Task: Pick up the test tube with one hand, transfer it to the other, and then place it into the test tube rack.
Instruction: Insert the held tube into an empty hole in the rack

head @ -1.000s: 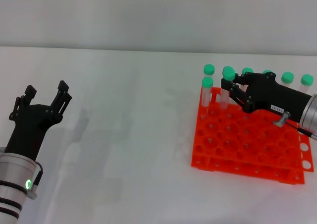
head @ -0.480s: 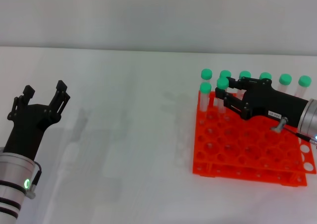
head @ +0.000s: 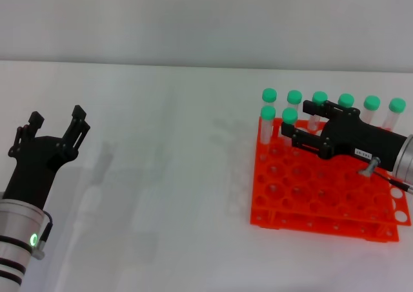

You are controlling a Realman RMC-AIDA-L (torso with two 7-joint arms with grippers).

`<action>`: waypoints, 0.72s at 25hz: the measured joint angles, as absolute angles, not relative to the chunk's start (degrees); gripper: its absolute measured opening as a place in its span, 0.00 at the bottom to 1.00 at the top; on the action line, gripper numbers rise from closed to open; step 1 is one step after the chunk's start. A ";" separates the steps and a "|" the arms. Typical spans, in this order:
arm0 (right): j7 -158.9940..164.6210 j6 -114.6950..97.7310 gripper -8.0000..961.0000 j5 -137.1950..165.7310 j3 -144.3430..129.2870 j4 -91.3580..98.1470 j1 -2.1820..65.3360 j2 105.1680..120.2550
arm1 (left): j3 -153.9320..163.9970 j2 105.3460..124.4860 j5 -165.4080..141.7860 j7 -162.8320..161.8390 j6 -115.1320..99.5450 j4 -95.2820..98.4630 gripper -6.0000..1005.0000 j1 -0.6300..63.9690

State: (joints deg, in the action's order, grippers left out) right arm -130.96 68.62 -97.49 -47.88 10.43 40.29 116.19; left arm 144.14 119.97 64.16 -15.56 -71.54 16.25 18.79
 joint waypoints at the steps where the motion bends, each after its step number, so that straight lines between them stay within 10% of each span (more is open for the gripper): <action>1: -130.94 68.68 0.72 -97.52 -47.81 10.43 40.26 116.19 | 144.14 119.97 64.16 -15.56 -71.54 16.22 0.88 18.80; 18: -127.75 69.75 0.74 -99.63 -48.06 11.06 39.82 115.94 | 144.13 119.93 64.16 -15.56 -71.55 15.89 0.88 19.15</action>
